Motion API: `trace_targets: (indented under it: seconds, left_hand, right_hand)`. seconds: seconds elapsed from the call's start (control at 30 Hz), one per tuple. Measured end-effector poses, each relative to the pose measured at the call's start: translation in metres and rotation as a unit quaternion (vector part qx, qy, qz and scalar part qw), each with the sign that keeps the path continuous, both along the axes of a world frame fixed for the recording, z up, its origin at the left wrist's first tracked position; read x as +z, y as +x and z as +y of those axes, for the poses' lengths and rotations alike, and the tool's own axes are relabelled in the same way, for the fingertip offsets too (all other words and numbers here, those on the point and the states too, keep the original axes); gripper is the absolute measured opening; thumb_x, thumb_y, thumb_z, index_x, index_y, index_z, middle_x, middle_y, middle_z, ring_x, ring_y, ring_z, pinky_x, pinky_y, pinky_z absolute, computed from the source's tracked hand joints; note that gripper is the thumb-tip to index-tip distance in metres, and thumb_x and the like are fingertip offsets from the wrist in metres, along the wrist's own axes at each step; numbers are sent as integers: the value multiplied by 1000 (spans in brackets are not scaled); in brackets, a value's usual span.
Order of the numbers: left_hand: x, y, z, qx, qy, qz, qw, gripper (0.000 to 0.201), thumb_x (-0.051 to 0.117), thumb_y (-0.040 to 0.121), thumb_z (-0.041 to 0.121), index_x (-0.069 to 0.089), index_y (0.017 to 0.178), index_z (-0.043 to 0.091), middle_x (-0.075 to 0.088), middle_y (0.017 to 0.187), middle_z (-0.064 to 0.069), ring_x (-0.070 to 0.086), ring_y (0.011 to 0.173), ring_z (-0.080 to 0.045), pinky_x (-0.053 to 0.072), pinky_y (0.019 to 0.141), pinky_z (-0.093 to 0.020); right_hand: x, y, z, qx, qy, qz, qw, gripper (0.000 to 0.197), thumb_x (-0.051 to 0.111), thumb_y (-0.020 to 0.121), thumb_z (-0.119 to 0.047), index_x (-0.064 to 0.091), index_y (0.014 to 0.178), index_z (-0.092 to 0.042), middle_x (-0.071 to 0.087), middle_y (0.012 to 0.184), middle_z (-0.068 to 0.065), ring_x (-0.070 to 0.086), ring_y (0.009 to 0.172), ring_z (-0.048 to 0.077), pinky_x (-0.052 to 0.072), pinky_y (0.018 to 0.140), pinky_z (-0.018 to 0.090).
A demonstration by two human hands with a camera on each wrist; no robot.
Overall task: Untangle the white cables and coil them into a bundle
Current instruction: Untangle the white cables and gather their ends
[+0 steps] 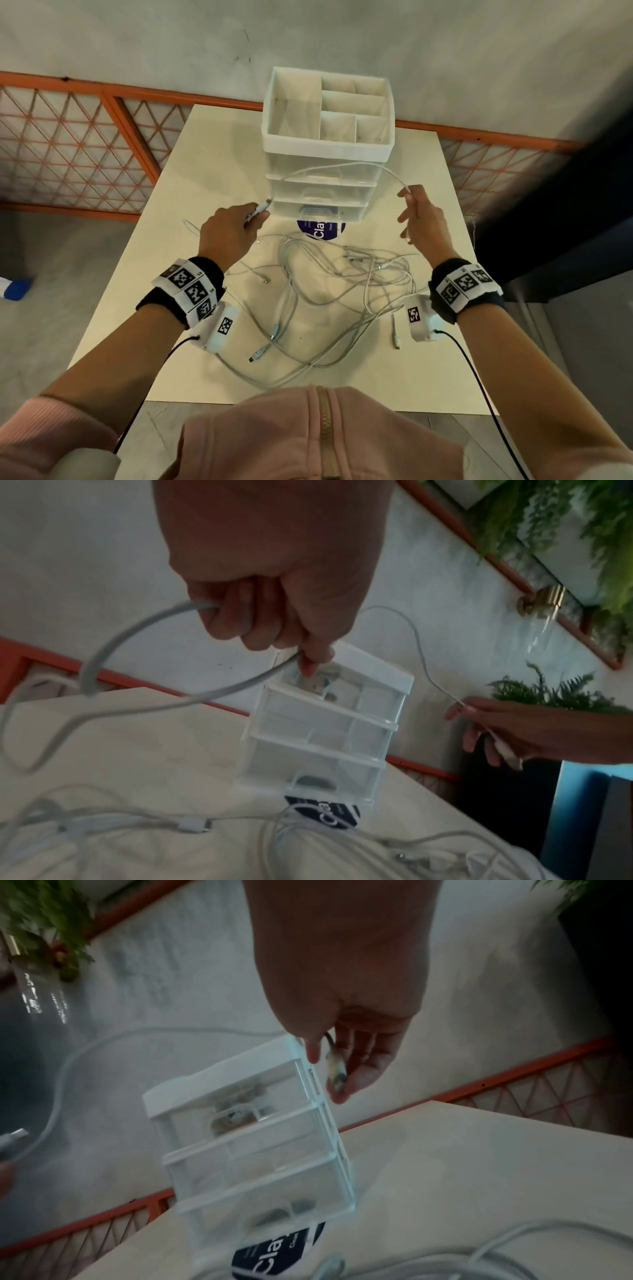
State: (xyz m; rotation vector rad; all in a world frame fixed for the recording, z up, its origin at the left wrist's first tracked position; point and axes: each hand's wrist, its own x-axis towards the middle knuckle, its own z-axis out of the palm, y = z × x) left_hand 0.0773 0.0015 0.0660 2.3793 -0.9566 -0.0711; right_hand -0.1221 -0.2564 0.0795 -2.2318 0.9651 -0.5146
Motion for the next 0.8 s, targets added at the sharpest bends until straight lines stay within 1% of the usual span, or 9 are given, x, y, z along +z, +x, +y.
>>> trace_targets:
  seconds: [0.1,0.17,0.23,0.33,0.37,0.43,0.6,0.7,0.8]
  left_hand:
    - [-2,-4,2,3,59,-36,998,37,43,97,42,63,96,11,67,89,-18,59,87,-41,34,62,-33]
    - [-2,-8,1,-11,79,-44,996,36,44,96,42,64,100,12,68,92,-17,59,91,-39,35,65,-34]
    - [-2,-12,0,-32,89,-27,995,35,45,96,42,64,96,12,67,89,-15,59,90,-37,34,64,-32]
    - [-2,-18,1,-48,80,-5,996,35,51,93,42,62,91,9,65,84,-16,59,86,-36,34,63,-32]
    - [-3,-19,3,-46,72,5,996,34,52,93,40,63,92,8,65,83,-16,59,85,-36,35,63,-32]
    - [-4,-23,5,-42,67,33,996,32,53,93,39,63,92,9,62,77,-13,58,82,-34,38,65,-33]
    - [-10,-34,12,-57,39,92,993,30,55,92,38,62,86,9,44,56,4,47,63,-22,35,58,-29]
    - [-10,-35,17,-61,2,120,991,31,57,91,38,62,83,9,39,52,7,42,51,-12,31,51,-18]
    - [-6,-34,18,-60,-30,167,984,32,57,92,38,66,82,8,35,50,7,39,43,-6,31,48,-13]
  right_hand:
    - [-14,4,1,-18,-13,37,999,37,42,97,-21,36,134,-21,55,115,21,60,95,36,50,86,48]
    - [-28,10,16,23,-28,61,997,41,50,93,-13,40,132,-8,47,123,24,55,106,37,47,91,48]
    - [-41,20,38,100,-42,65,992,26,55,90,-10,56,114,-2,53,110,19,57,95,34,50,85,45]
    - [-53,33,78,275,34,103,955,12,59,88,-8,66,97,-4,59,85,5,52,65,12,44,69,22]
    - [-60,37,93,335,53,133,931,12,60,88,-7,69,97,-5,61,85,5,50,64,8,40,67,15]
    - [-75,43,116,418,68,169,890,17,60,88,-6,71,101,-10,64,94,7,53,73,11,42,70,19]
    - [-107,48,143,488,5,255,835,36,54,86,3,61,118,-14,50,122,8,46,112,22,43,92,37]
    - [-104,50,141,488,-39,285,824,16,61,85,-5,64,100,-10,49,103,8,47,101,23,42,91,41]
    - [-75,52,127,464,39,206,860,11,70,80,-11,72,89,-6,58,87,5,47,81,11,40,77,23]
